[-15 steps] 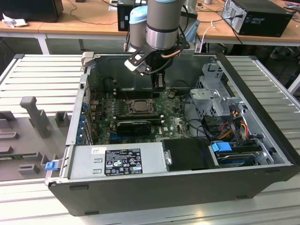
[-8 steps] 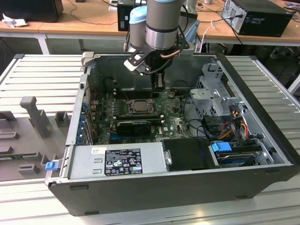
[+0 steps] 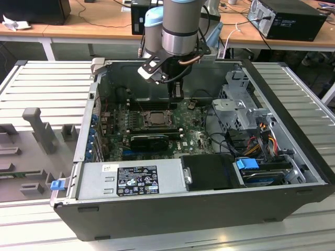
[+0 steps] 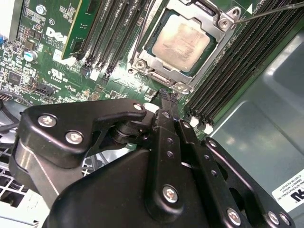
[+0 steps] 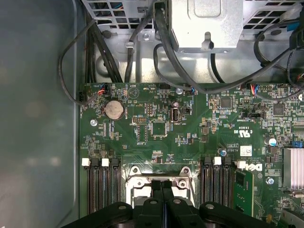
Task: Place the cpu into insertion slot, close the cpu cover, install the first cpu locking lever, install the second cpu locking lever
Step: 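Close the cpu cover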
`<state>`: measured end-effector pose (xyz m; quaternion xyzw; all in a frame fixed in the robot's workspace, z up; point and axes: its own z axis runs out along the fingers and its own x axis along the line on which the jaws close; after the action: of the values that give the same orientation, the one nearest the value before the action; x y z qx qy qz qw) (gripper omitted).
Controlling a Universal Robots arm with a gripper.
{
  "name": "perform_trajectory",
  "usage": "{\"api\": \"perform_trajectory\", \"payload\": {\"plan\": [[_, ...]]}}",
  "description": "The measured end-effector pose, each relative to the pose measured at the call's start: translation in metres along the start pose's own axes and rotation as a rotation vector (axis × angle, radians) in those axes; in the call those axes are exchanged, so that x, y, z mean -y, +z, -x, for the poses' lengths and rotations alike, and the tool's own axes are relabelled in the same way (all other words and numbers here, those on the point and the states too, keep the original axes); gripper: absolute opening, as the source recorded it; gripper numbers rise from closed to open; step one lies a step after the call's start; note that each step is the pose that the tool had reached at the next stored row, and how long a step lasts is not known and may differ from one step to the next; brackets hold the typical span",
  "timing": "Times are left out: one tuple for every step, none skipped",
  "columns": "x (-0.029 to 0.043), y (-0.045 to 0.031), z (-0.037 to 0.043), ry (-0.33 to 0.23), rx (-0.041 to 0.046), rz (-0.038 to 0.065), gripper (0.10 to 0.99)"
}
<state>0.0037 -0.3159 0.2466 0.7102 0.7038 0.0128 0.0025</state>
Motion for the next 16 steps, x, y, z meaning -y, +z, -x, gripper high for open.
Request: {"api": "perform_trajectory", "payload": {"plan": [[0.0002, 0.0000, 0.0000, 0.000, 0.0000, 0.000, 0.106], [0.0004, 0.0000, 0.0000, 0.000, 0.0000, 0.000, 0.106], [0.0007, 0.0000, 0.0000, 0.000, 0.0001, 0.000, 0.106], [0.0009, 0.0000, 0.0000, 0.000, 0.0000, 0.000, 0.106], [0.0011, 0.0000, 0.0000, 0.000, 0.0000, 0.000, 0.106], [0.0012, 0.0000, 0.0000, 0.000, 0.0000, 0.000, 0.106], [0.0013, 0.0000, 0.0000, 0.000, 0.0001, 0.000, 0.106], [0.0015, 0.0000, 0.0000, 0.000, 0.0001, 0.000, 0.106], [0.0016, 0.0000, 0.0000, 0.000, 0.0000, 0.000, 0.106], [0.0024, 0.0000, 0.0000, 0.000, 0.0000, 0.000, 0.106], [0.0054, 0.0000, 0.0000, 0.000, -0.0004, 0.000, 0.106], [0.0074, -0.0001, 0.0000, 0.000, -0.0006, 0.000, 0.106], [0.0108, -0.0002, 0.0001, 0.000, -0.0008, 0.000, 0.106], [0.0123, -0.0001, 0.0001, 0.000, -0.0010, 0.000, 0.106], [0.0140, 0.0000, 0.0001, 0.000, -0.0011, 0.000, 0.106], [0.0190, 0.0006, 0.0002, 0.000, -0.0010, 0.002, 0.106]]}}
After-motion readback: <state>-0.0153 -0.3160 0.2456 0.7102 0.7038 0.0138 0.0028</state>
